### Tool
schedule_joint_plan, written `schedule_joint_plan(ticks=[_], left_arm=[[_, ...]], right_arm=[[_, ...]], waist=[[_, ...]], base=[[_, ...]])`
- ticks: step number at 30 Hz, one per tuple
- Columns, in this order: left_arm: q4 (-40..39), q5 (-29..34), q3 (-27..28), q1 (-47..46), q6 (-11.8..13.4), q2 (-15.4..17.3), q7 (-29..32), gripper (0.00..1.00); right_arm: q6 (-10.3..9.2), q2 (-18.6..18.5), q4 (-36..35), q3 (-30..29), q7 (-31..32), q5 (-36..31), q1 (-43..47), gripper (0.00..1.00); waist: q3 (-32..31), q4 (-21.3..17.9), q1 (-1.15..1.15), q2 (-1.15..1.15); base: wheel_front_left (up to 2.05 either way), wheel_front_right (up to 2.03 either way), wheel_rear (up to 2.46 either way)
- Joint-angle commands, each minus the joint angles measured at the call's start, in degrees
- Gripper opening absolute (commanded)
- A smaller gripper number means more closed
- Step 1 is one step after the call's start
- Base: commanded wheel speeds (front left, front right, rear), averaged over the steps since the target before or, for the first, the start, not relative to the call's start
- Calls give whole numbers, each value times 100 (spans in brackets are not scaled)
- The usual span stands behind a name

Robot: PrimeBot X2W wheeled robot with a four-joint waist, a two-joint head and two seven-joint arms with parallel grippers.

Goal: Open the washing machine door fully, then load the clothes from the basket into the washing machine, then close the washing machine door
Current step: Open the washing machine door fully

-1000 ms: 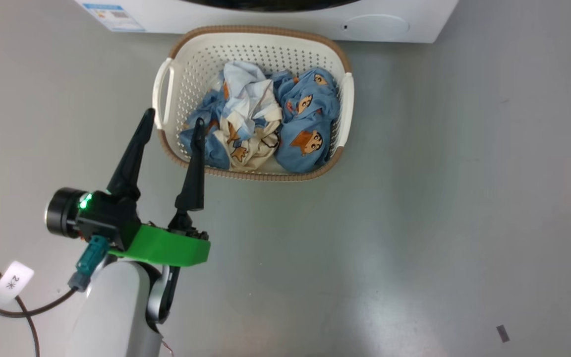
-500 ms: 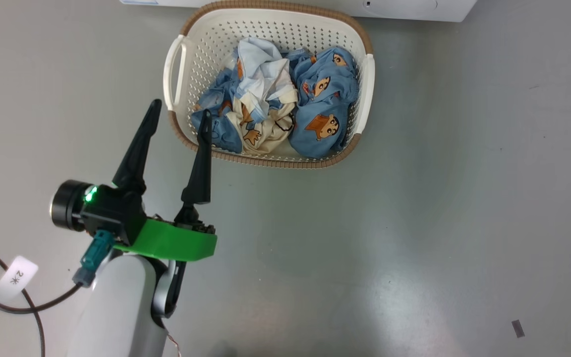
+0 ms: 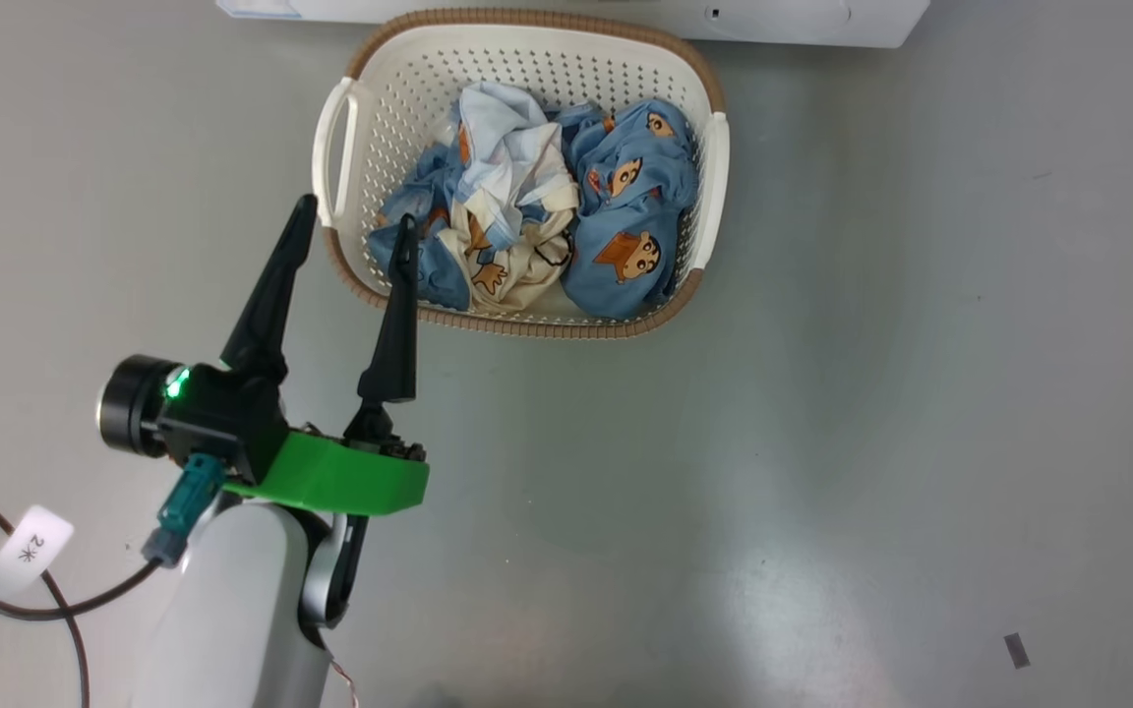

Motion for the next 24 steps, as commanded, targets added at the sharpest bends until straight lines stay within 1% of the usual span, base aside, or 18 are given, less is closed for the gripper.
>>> schedule_joint_plan(ticks=[1, 2, 12, 24], left_arm=[[-112, -4, 203, -46, 43, 125, -46, 100], [-112, -4, 203, -46, 43, 125, -46, 100], [-70, 39, 258, 102, 28, 125, -46, 100], [74, 77, 322, 392, -51, 125, -46, 100]], right_arm=[[9, 333, -226, 39, 196, 45, 186, 0], [9, 333, -226, 39, 196, 45, 186, 0], [9, 485, -974, -54, 815, 342, 1222, 0], [9, 851, -1991, 2, 1292, 583, 2653, 0]], waist=[[-66, -41, 0, 0], [-66, -41, 0, 0], [-333, -192, 0, 0], [-851, -303, 0, 0]], base=[[0, 0, 0], [0, 0, 0], [0, 0, 0], [0, 0, 0]])
